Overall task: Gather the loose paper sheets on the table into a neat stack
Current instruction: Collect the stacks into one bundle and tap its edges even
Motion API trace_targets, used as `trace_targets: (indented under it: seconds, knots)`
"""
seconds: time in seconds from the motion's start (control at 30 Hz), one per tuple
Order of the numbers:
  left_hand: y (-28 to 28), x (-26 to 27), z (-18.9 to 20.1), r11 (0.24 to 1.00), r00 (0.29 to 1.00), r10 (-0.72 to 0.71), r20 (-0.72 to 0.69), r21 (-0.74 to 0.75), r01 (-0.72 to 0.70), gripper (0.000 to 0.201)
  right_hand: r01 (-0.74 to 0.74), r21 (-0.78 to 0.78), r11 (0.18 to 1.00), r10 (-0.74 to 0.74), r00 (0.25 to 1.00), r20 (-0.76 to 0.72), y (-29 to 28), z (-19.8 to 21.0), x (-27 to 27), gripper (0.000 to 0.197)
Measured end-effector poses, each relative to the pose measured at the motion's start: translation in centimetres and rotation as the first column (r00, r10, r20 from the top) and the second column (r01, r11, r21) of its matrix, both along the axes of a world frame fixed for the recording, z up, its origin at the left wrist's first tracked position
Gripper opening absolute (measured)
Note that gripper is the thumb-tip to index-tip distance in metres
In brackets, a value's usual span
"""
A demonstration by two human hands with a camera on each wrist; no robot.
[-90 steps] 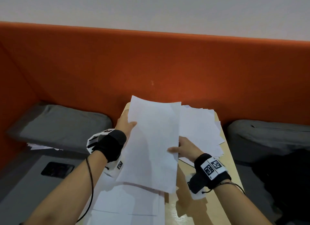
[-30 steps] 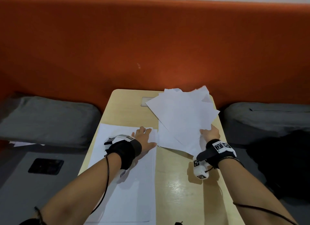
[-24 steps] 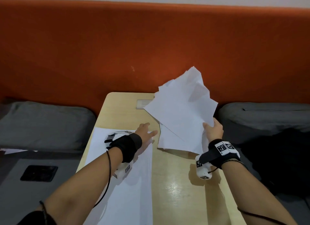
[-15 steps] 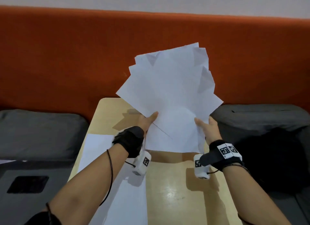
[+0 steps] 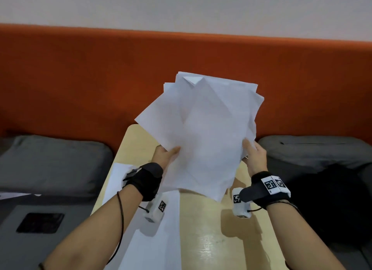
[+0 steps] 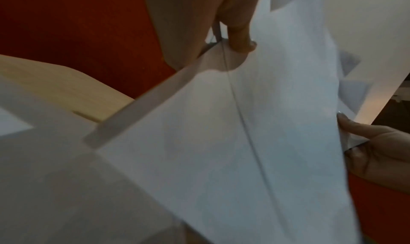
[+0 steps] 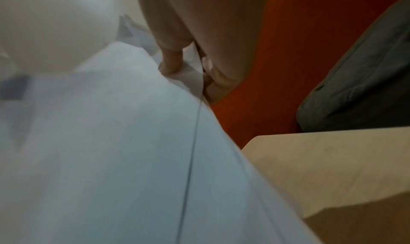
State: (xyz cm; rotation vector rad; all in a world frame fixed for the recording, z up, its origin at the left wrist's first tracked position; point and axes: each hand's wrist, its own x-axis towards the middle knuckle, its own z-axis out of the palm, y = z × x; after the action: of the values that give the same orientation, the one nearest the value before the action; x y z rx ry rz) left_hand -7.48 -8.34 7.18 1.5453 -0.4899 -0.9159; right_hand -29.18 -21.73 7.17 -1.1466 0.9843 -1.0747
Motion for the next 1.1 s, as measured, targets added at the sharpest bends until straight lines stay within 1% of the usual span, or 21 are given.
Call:
trace_targets:
  seconds: [0.03, 0.1, 0.13, 0.17, 0.23, 0.33, 0.4, 0.5, 0.57, 0.63, 0.7, 0.77, 0.8, 0.83, 0.87, 0.9, 0.93, 0.97, 1.0, 1.03, 1.1]
  knots:
    - [0.3, 0.1, -0.1, 0.999, 0.999, 0.02, -0.026, -0.034, -0.021, 0.022, -0.012, -0.002, 1.0, 0.012, 1.0, -0.017, 0.0, 0.0, 0.0, 0.014]
    - [0.6, 0.6, -0.1, 0.999, 0.994, 0.031, -0.103, -0.041, -0.036, 0.053, -0.057, 0.006, 0.998, 0.057, 0.996, -0.072, -0.1, -0.3, 0.0, 0.022]
    - [0.8, 1.0, -0.2, 0.998, 0.992, 0.032, -0.126, -0.054, -0.039, 0.06, -0.094, 0.024, 0.995, 0.096, 0.989, -0.11, -0.1, -0.3, 0.0, 0.025]
    - [0.9, 1.5, -0.2, 0.998, 0.994, 0.029, -0.109, -0.058, -0.035, 0.063, -0.135, 0.051, 0.99, 0.141, 0.979, -0.145, 0.0, -0.4, 0.0, 0.023]
    - [1.6, 2.2, -0.1, 0.999, 0.995, 0.014, -0.097, -0.037, -0.018, 0.056, -0.223, 0.147, 0.964, 0.253, 0.941, -0.226, 0.1, -1.0, 0.0, 0.025]
    - [3.5, 2.9, -0.5, 0.998, 0.995, -0.028, -0.099, 0.057, 0.033, 0.051, -0.33, 0.274, 0.903, 0.414, 0.84, -0.352, 1.0, -2.0, 0.0, 0.03]
    - [4.9, 3.0, -1.0, 0.993, 0.99, -0.082, -0.114, 0.079, 0.091, 0.048, -0.332, 0.312, 0.89, 0.422, 0.858, -0.292, 1.7, -2.6, 0.3, 0.035]
    - [6.6, 3.3, -1.9, 0.983, 0.981, -0.139, -0.134, 0.101, 0.153, 0.043, -0.288, 0.312, 0.905, 0.352, 0.92, -0.172, 2.7, -3.1, 1.3, 0.033]
    - [7.3, 3.7, -2.1, 0.974, 0.98, -0.167, -0.106, 0.134, 0.181, 0.042, -0.272, 0.304, 0.913, 0.336, 0.924, -0.181, 2.8, -3.5, 2.0, 0.034]
    - [7.5, 4.5, -2.4, 0.984, 0.991, -0.092, -0.094, 0.145, 0.105, 0.043, -0.292, 0.296, 0.91, 0.364, 0.903, -0.228, 2.8, -3.4, 2.7, 0.033]
    - [7.7, 5.6, -2.4, 0.988, 0.996, 0.078, -0.048, 0.139, -0.07, 0.046, -0.331, 0.278, 0.902, 0.406, 0.868, -0.285, 2.9, -2.9, 3.2, 0.032]
    - [7.7, 6.7, -2.1, 0.963, 0.962, 0.27, -0.028, 0.032, -0.269, 0.047, -0.38, 0.258, 0.888, 0.453, 0.82, -0.35, 2.9, -2.9, 3.6, 0.034]
    - [7.8, 7.0, -1.6, 0.943, 0.942, 0.334, -0.035, 0.005, -0.334, 0.043, -0.413, 0.251, 0.876, 0.481, 0.789, -0.381, 3.1, -2.8, 3.9, 0.035]
    - [7.7, 7.3, -1.4, 0.931, 0.93, 0.361, 0.066, 0.032, -0.364, 0.044, -0.447, 0.241, 0.862, 0.508, 0.761, -0.404, 3.3, -2.8, 4.0, 0.034]
    - [7.6, 7.8, -1.5, 0.927, 0.905, 0.306, 0.295, 0.125, -0.354, 0.057, -0.476, 0.238, 0.847, 0.532, 0.733, -0.425, 3.5, -2.9, 4.3, 0.033]
    - [7.6, 8.1, -1.7, 0.918, 0.841, 0.159, 0.518, 0.237, -0.319, 0.073, -0.503, 0.237, 0.831, 0.554, 0.709, -0.436, 3.8, -3.1, 4.6, 0.031]
    - [7.5, 8.1, -2.0, 0.907, 0.748, 0.012, 0.664, 0.308, -0.287, 0.081, -0.526, 0.24, 0.816, 0.574, 0.688, -0.444, 4.1, -3.2, 4.9, 0.028]
    - [7.4, 7.9, -2.1, 0.917, 0.674, -0.106, 0.731, 0.333, -0.218, 0.08, -0.548, 0.243, 0.8, 0.594, 0.67, -0.446, 4.4, -3.3, 5.3, 0.026]
    - [7.2, 7.6, -2.2, 0.933, 0.658, -0.181, 0.73, 0.34, -0.12, 0.074, -0.566, 0.251, 0.785, 0.612, 0.649, -0.453, 4.7, -3.3, 5.6, 0.025]
    - [6.9, 7.4, -2.6, 0.946, 0.666, -0.217, 0.714, 0.323, -0.038, 0.064, -0.583, 0.258, 0.77, 0.629, 0.629, -0.458, 5.0, -3.4, 6.0, 0.024]
    - [6.7, 6.9, -2.7, 0.959, 0.751, -0.199, 0.63, 0.281, 0.019, 0.036, -0.602, 0.275, 0.75, 0.652, 0.599, -0.465, 5.7, -3.6, 6.6, 0.025]
